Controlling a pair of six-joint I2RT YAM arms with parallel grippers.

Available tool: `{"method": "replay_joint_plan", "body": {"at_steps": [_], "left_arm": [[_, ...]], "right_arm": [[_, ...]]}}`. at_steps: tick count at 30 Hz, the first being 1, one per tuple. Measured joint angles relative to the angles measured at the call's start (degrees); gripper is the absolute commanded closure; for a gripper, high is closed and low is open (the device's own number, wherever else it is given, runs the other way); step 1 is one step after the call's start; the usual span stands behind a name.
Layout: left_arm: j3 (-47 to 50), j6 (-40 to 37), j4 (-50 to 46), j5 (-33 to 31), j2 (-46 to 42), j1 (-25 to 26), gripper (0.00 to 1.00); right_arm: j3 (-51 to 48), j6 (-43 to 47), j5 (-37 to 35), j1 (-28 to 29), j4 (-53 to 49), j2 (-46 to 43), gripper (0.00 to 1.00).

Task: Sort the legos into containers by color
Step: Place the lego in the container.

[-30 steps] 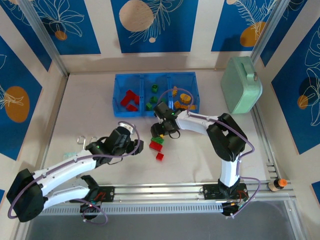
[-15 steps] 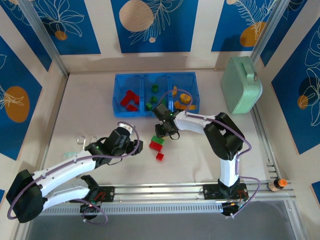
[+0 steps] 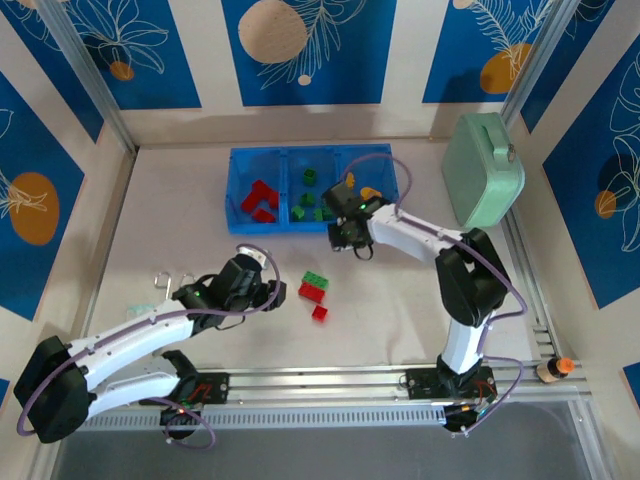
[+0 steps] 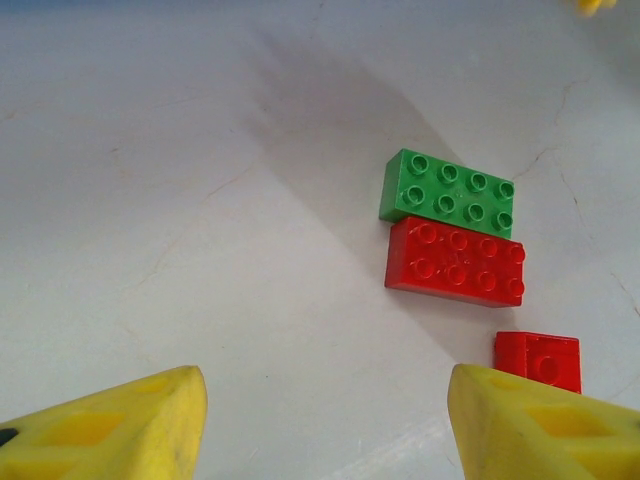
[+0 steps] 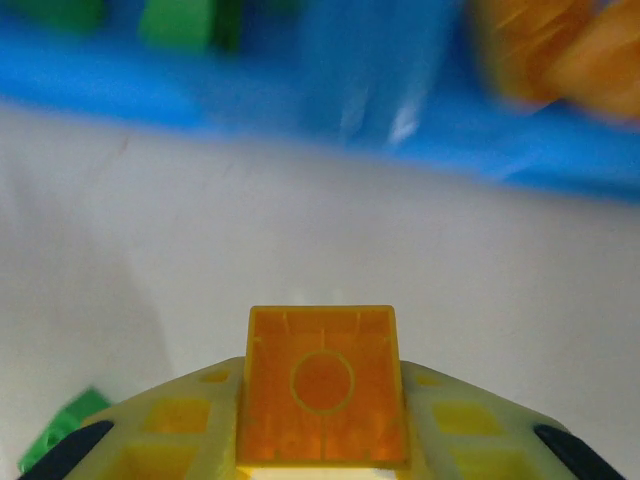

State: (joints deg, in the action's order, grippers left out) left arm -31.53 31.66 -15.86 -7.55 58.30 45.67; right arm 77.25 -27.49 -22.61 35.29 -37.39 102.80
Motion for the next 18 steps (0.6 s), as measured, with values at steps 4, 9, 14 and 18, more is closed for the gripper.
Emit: {"method": "replay_joint_plan", "body": {"at_steps": [4,9,14,18], "left_arm": [[0.0,0.0,0.0,0.0,0.0,0.0,0.35],[0.0,0.0,0.0,0.02,-0.02,0.02,0.35],[0.0,0.0,-0.09,0.02,-0.83,0.22,0.34],[0.0,-0.04,-0.17,0.09,-1.64,0.28,0.33]], "right_arm": [[4.85,0.04,-0.17,-5.38,-2.03,0.15,0.72],[13.33,0.31,-0.09,-8.48,-4.72,4.87,0.71],[21.14,0.79,-0.15,-10.49,-6.88,11.82,0.39],[23.02,0.48,-1.44,-11.23,-8.63,13.14,0.25]]}}
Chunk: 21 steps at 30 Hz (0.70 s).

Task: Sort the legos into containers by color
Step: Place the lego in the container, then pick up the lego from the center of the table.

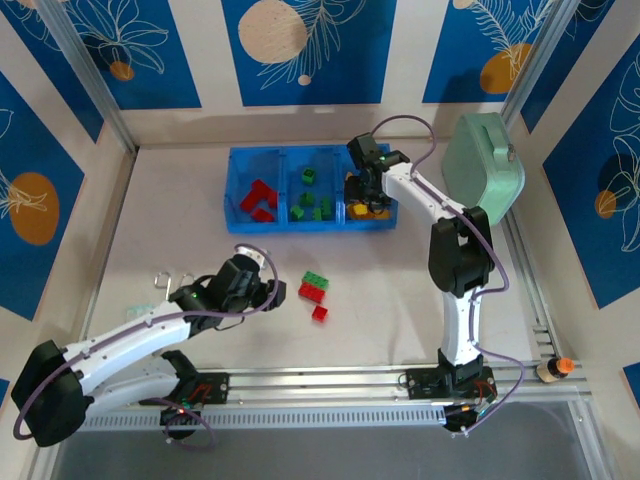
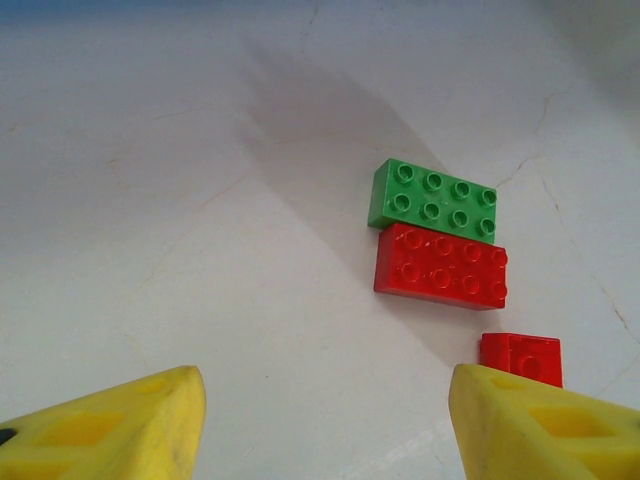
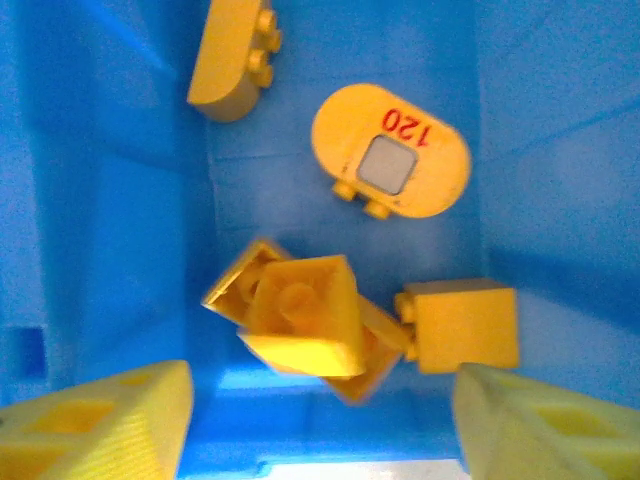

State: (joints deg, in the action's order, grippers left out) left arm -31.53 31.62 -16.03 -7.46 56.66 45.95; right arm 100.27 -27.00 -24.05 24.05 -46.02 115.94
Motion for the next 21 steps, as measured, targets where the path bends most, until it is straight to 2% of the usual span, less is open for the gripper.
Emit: {"method": "replay_joint_plan", "body": {"at_steps": [4,11,14,21], "left_arm": [[-0.04,-0.2,0.11,0.85,0.85,0.09,0.31],[-1.46,-0.66,0.76,2.58,7.26,0.39,0.28],[-3.54,-1.62,1.18,3.1,10.67,0.72,0.22],[-11.67,-5.07,1.51,4.07,20.83,1.6,0.19]], "right_arm": [[-3.65,-0.46,-1.03,0.74,1.66,-2.69,0.24],[-17.9,-1.31,-1.99,5.81,5.07,-18.16,0.23],[-23.87,-2.69,-1.95,7.19,6.67,-24.24,0.23],[-36.0,-6.6,-2.38,6.95,8.13,-33.75,0.19]]}}
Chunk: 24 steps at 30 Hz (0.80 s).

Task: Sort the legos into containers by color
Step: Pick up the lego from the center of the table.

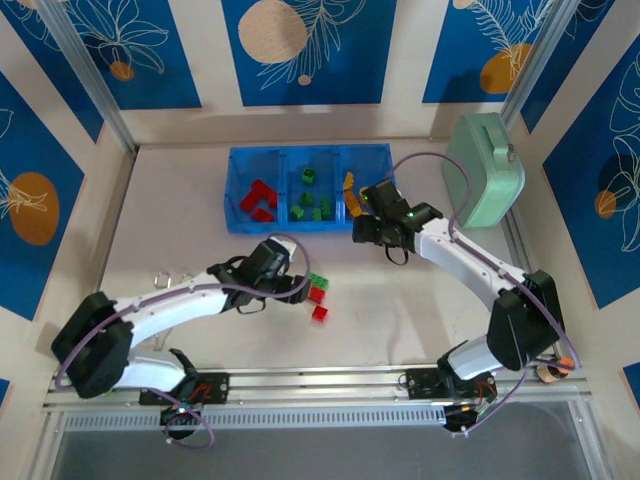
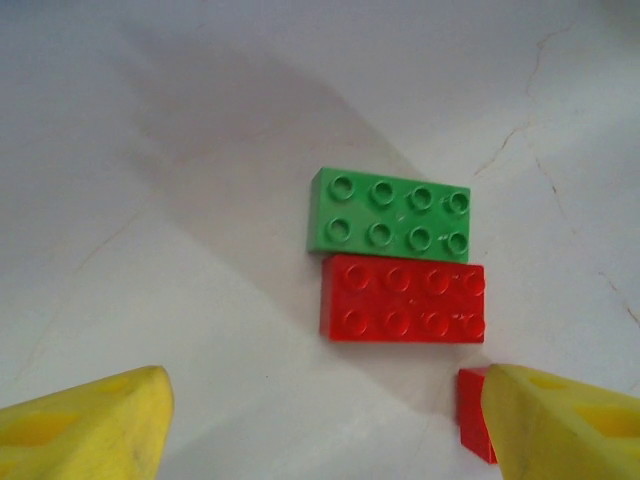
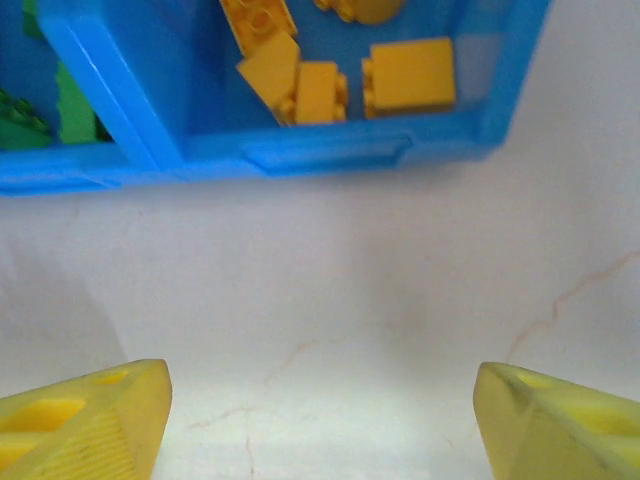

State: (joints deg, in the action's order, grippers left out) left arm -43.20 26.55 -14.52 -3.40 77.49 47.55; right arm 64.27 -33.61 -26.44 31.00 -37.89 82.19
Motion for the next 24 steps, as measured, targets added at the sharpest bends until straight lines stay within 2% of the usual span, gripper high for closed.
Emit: {"method": "replay_joint_plan", "body": {"at_steps": [10,24], "left_arm": [[-11.76,-5.09,-1.75,-0.31,15.56,3.28,0.18],[-20.48,-8.55,-6.36,-4.17,26.77,3.41,0.19]], "right_arm": [[-10.34,-3.15,-0.15,-0.94,1.36,-11.37,0.16],[-20.31,-5.73,1.49,-3.56,3.56,-18.05,0.16]]}}
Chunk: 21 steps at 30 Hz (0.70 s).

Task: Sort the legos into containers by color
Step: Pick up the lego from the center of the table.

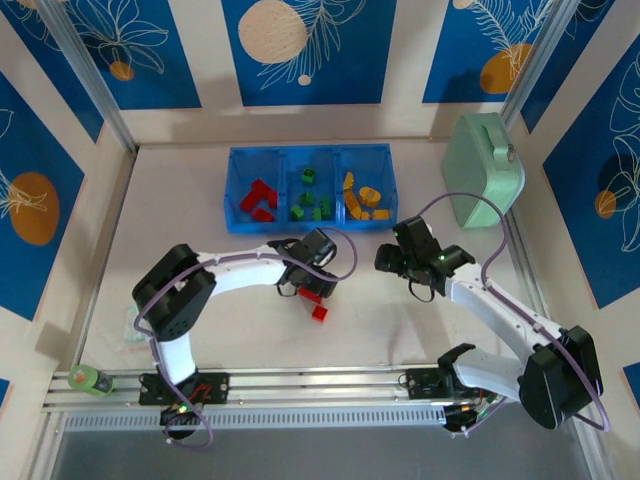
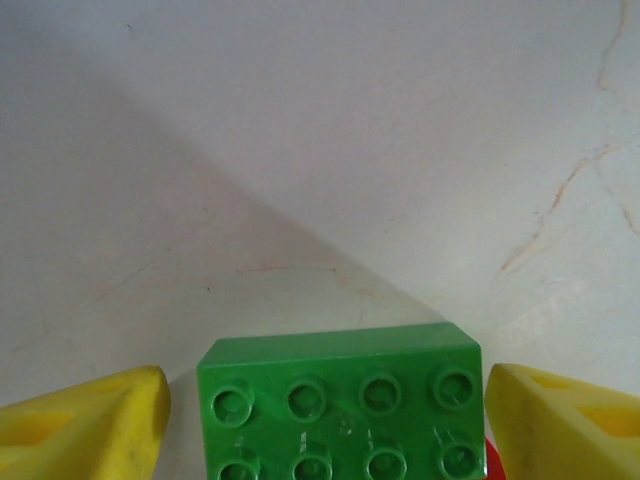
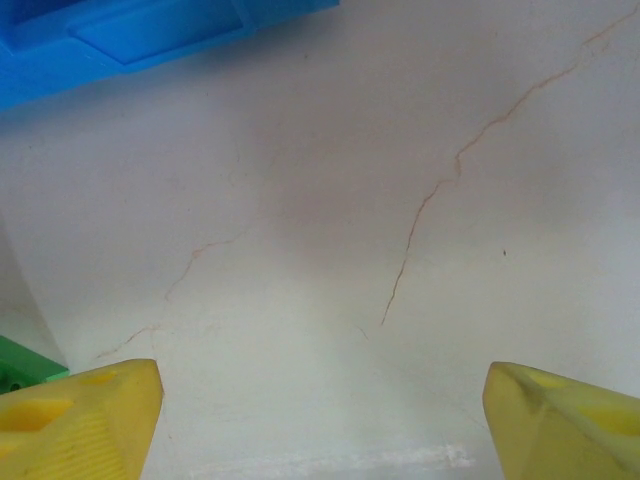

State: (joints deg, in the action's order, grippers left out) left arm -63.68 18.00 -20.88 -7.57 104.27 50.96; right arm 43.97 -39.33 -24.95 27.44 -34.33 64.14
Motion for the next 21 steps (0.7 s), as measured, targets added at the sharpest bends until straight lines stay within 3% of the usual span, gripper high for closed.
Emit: {"method": "replay_joint_plan", "body": {"at_steps": [5,14,21], "left_arm": [[-1.27,-0.5,-1.05,-0.24,2.08,0.76,0.23],[-2.91,-0.26,-2.71,-0.94,2.38,1.57,0.46],[-3.87,0.17,-3.58,-1.22,1.42,0.81,0.46]], "right_arm": [[-0.72,-0.22,0.26,-0.48,0.59,-1.29,0.16],[-1.95,-1.2,0.92,-0.59,1.05,-3.26,0.18],[-3.54,-1.68,1.03,-0.59,0.92,-6.21,0.18]]}}
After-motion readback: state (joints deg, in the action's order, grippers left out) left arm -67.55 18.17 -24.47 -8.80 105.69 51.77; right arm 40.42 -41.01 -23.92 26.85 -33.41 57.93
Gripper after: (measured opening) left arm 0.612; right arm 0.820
